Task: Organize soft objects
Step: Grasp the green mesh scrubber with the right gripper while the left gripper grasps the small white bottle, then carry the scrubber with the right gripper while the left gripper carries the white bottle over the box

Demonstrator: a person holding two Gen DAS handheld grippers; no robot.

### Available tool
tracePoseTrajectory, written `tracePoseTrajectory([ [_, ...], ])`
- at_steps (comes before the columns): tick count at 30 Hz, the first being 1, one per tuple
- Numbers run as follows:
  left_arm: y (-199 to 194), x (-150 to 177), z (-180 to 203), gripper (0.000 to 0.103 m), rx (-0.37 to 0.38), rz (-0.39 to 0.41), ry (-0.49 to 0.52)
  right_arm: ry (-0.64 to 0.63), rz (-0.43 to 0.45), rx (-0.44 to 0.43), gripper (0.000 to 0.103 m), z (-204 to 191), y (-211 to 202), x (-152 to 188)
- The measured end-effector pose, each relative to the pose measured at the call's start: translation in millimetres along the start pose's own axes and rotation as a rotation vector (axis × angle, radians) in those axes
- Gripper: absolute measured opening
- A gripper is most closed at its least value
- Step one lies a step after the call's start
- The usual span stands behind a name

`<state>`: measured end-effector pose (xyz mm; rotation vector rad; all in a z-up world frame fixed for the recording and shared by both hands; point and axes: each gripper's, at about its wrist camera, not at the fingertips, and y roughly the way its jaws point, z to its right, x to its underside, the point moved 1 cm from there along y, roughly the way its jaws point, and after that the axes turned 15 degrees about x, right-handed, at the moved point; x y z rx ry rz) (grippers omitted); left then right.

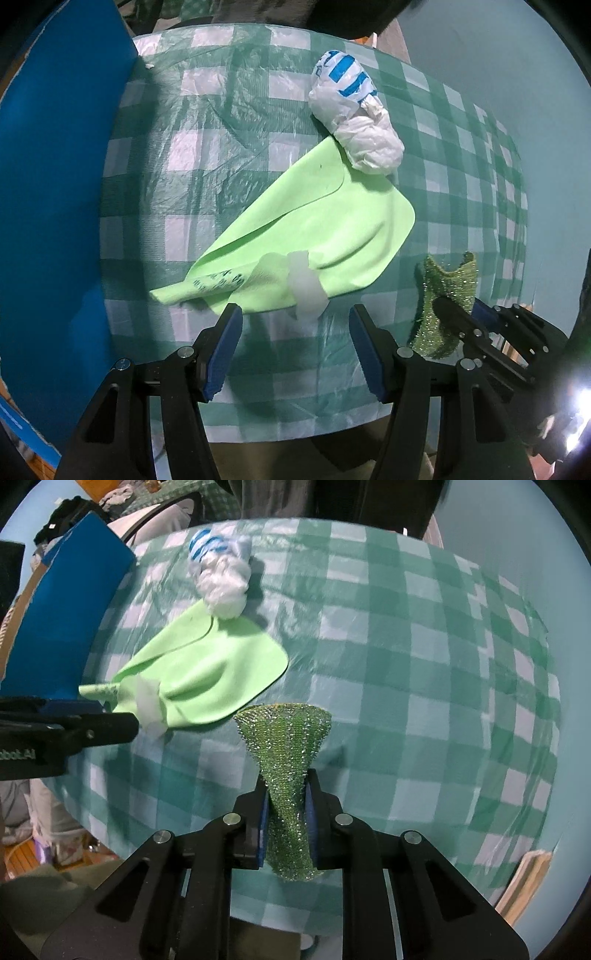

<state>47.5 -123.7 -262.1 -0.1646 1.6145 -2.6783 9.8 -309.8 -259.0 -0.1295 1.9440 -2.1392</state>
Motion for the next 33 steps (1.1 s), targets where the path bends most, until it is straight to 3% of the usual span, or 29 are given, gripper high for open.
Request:
tracePoseTrajectory([
  [6,8,-8,0,0.061,0.000,0.018,-0.054,-0.019,0.016,-0.013,0.016,19,-8,-26],
  [16,26,-8,1,0.021,-0.025,0.020,-0.127,-0.037,0.031,-0.035,0.016,30,-6,-36],
  [33,-10,25,1,0.016,-0.020,0.106,-0.075,-0.011,0.063,-0.069,0.016,44,-21,-35],
])
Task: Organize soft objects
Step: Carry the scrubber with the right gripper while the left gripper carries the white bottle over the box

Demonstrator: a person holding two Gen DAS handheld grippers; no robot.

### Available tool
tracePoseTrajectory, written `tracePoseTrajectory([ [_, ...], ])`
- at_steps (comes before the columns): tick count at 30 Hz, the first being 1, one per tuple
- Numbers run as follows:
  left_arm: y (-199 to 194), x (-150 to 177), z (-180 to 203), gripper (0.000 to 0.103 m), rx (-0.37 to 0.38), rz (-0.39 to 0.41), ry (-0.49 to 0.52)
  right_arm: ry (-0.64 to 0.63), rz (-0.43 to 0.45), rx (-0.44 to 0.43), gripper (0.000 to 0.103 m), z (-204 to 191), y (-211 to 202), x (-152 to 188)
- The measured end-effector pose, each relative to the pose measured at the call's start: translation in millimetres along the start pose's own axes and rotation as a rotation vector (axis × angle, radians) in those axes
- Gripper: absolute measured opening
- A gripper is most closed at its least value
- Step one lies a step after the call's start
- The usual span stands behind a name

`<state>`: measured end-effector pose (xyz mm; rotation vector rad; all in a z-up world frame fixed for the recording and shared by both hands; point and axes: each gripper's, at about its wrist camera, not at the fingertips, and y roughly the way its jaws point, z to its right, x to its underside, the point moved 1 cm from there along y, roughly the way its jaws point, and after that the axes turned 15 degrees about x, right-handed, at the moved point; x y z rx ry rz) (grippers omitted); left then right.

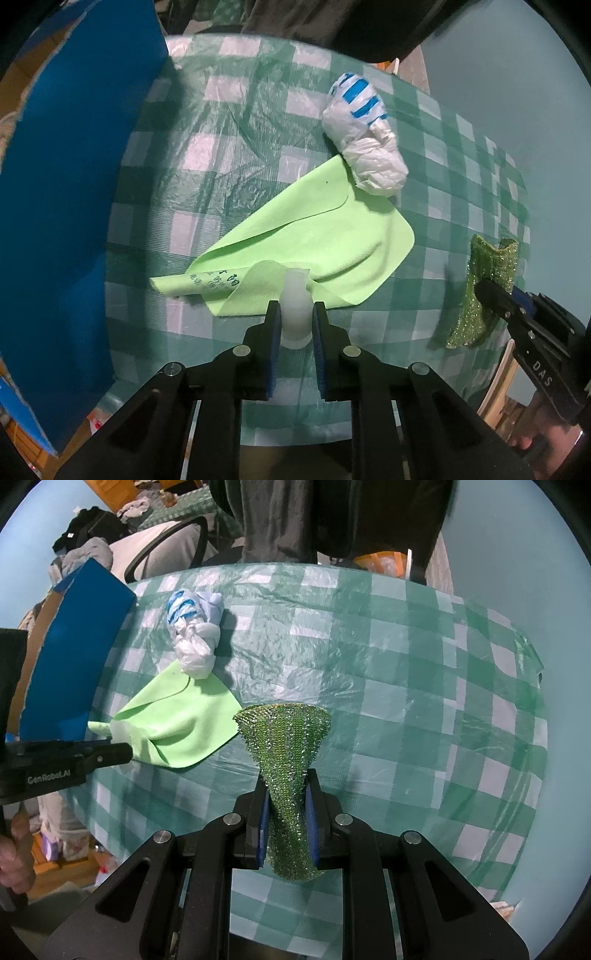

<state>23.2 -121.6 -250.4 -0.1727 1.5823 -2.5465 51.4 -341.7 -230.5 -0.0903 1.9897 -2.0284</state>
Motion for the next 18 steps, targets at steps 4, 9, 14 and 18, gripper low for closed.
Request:
tracePoseTrajectory([
  [4,-14,-1,7,0.016,-0.012,0.021,0.029,0.006,0.009,-0.005,0.016,2,-6,1],
  [9,-30,-6,12,0.016,-0.031,0.043,0.076,0.003,0.030,-0.004,0.016,1,-20,0],
  [14,-37,-11,26,0.016,-0.050,0.065,0.122,-0.006,0.060,0.005,0.016,-4,-36,-4],
  [18,-49,-12,30,0.016,-0.055,0.082,0.149,-0.009,0.081,0.009,0.016,-9,-50,-7],
])
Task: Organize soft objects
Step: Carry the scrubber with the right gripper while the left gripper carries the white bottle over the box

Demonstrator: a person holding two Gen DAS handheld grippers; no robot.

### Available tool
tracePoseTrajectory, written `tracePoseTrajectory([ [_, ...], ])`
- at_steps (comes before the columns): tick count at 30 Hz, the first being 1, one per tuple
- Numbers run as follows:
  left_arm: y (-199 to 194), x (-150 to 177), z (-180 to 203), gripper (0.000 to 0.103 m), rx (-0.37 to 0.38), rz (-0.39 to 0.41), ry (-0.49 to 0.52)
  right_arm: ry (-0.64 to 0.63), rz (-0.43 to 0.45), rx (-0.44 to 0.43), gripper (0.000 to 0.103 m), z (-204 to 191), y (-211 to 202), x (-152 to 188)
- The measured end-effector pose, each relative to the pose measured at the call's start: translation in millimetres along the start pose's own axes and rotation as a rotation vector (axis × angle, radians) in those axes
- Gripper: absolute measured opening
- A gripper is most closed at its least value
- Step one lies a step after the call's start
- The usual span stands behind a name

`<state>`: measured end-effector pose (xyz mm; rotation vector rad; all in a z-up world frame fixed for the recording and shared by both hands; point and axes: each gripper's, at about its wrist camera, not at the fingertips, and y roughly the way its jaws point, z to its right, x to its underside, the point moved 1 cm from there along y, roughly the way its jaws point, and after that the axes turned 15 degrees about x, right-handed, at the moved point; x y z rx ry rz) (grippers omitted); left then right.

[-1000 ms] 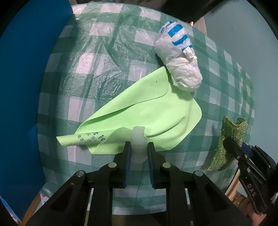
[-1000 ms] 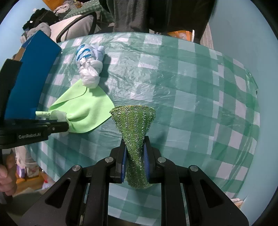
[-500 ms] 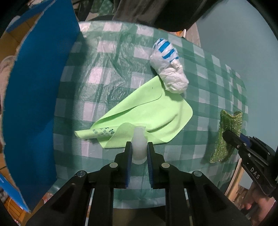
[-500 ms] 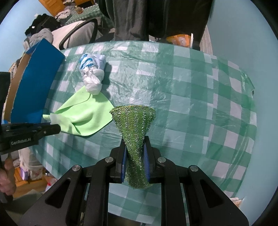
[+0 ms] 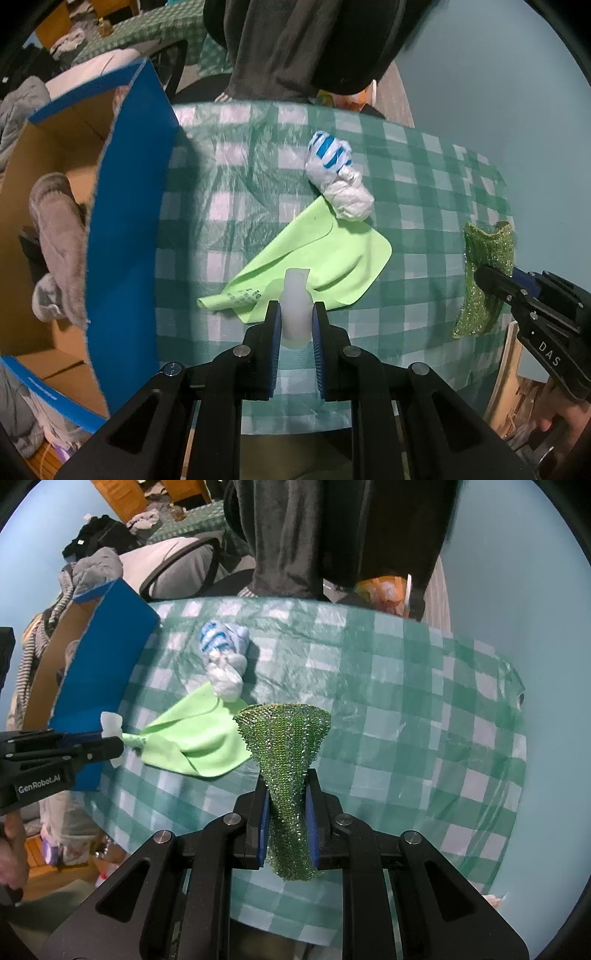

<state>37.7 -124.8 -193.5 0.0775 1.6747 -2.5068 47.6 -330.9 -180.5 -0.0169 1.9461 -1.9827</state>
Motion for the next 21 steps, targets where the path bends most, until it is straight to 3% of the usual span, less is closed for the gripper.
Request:
tracePoseTrajectory([
  [21,-68,0,-15,0.016,0.004,0.082,0.069,-0.027,0.090,-0.013,0.016,-47,-53,-28],
])
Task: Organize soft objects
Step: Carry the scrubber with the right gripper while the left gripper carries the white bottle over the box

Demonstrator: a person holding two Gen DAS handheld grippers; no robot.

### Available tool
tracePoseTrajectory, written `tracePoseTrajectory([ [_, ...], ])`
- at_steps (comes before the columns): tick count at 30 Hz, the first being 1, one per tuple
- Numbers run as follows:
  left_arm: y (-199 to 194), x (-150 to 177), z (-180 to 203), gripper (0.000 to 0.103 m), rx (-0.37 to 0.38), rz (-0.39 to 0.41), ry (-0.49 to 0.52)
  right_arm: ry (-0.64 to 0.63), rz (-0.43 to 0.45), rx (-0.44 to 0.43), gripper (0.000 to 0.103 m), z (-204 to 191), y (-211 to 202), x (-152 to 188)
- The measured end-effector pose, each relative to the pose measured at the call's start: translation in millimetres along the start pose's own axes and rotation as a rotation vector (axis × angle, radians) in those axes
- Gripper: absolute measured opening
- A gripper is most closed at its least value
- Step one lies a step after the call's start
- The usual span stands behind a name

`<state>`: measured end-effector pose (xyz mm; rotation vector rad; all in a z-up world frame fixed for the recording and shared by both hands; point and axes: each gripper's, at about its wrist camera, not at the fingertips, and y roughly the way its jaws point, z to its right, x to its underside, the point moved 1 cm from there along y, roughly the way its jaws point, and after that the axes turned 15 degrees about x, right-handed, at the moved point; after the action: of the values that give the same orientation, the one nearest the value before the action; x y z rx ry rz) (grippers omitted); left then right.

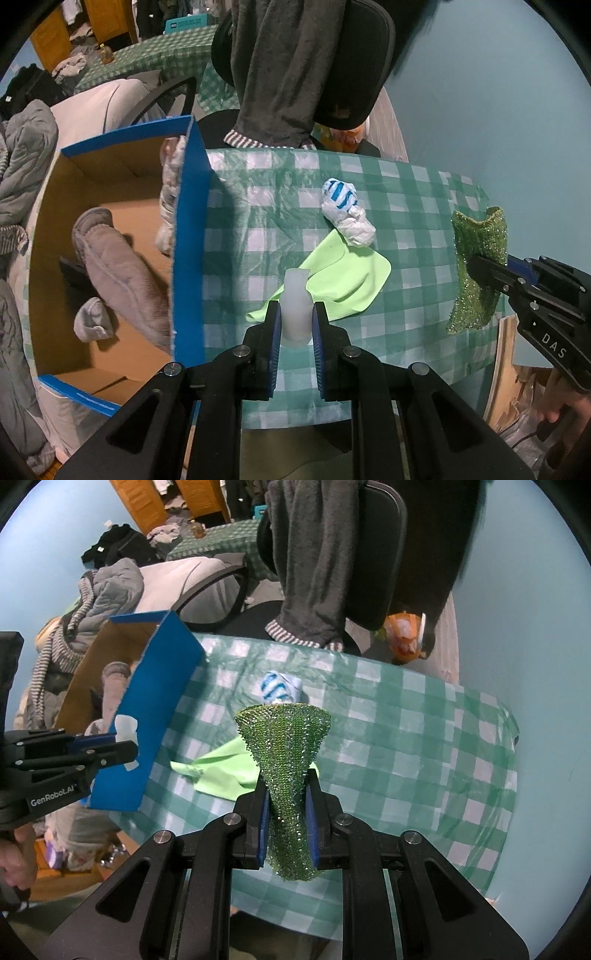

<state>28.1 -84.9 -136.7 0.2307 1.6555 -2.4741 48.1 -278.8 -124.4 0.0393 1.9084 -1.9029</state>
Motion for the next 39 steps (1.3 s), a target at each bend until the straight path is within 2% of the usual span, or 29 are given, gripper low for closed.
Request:
tracePoseTrajectory([
  [19,-36,6,-40,0.016,-0.006,0.046,-0.020,-0.056,0.052,-0.015,0.017,-56,-19,-28],
  [39,-68,13,-103,0.016,-0.030,0.088,-0.122,-0.156,0.075,-0.079,0.017,-128,-15,-59],
])
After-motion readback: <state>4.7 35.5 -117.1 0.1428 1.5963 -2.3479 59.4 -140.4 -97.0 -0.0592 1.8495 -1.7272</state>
